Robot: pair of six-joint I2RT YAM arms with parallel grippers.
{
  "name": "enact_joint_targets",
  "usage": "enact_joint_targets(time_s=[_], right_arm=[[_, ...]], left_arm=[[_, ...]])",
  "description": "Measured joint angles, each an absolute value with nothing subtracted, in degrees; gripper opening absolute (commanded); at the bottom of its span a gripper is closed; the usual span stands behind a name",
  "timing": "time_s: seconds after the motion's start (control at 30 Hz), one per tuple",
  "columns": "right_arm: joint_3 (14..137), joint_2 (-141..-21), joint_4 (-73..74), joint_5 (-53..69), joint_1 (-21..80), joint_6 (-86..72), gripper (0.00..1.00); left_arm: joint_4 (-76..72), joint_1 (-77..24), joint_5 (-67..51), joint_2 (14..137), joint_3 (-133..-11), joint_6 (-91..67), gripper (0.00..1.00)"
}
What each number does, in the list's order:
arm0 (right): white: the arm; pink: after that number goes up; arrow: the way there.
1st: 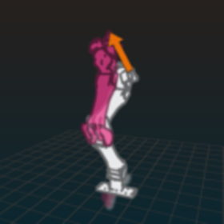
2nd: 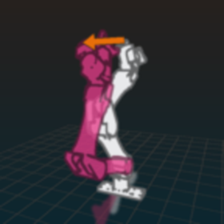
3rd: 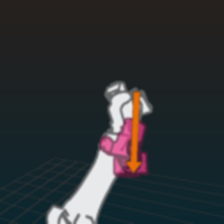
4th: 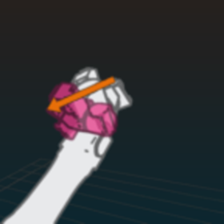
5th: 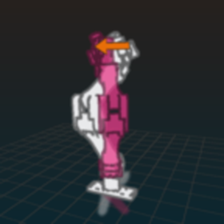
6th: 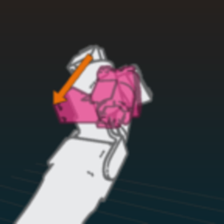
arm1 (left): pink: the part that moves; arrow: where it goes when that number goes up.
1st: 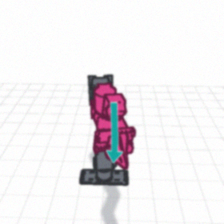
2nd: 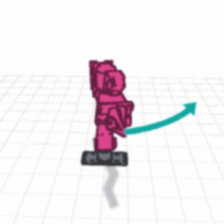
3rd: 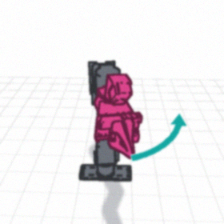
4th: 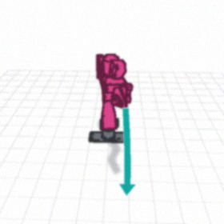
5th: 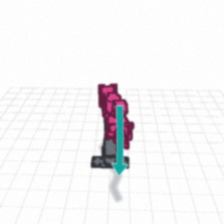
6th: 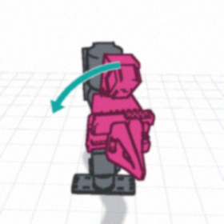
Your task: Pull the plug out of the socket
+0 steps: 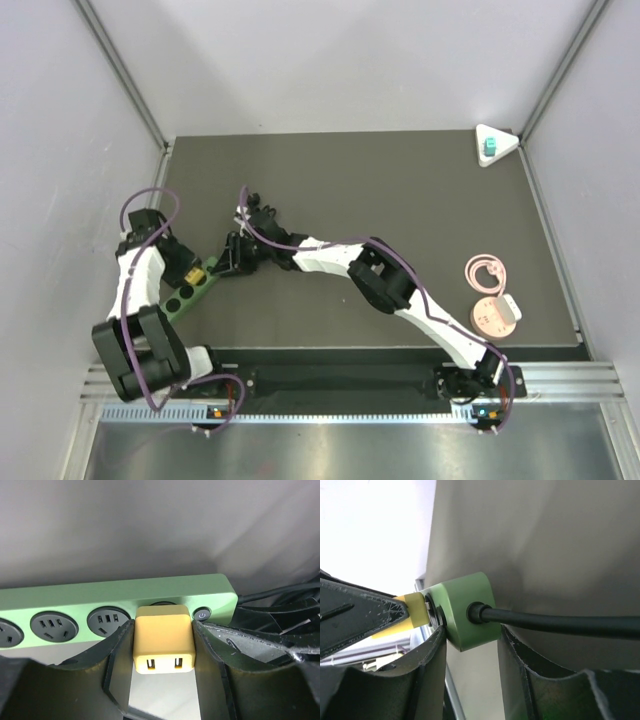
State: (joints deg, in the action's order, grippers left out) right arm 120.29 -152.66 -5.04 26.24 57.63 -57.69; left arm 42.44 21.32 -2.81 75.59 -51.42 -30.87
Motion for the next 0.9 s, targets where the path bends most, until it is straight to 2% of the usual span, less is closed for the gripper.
enact_joint_targets(time_s=[0.17, 0.3, 0.47, 0.6, 0.9], right_arm=[[117.25, -152.05, -9.06, 28.71, 57.71, -58.89, 0.00], [116.64, -152.07, -9.32, 29.15, 57.60, -59.81, 0.00], [116.86, -152.07, -8.91, 27.99, 57.17, -60.27, 0.00], [117.19, -152.16, -8.78, 26.94, 56.84, -60.69, 0.00], [117.43, -152.18, -8.56, 26.68, 56.86, -60.69, 0.00]], left_arm=[[37.54, 22.15, -4.16, 67.16, -43.97, -30.94, 0.00], [36.42, 21.56, -4.05, 67.44, -43.18, -31.57, 0.00], [44.12, 10.28, 8.93, 75.50, -53.06, -32.51, 0.00], [45.06, 4.73, 9.98, 78.19, -60.95, -34.02, 0.00], [46.04, 10.83, 10.15, 71.22, -59.68, -33.21, 0.00]])
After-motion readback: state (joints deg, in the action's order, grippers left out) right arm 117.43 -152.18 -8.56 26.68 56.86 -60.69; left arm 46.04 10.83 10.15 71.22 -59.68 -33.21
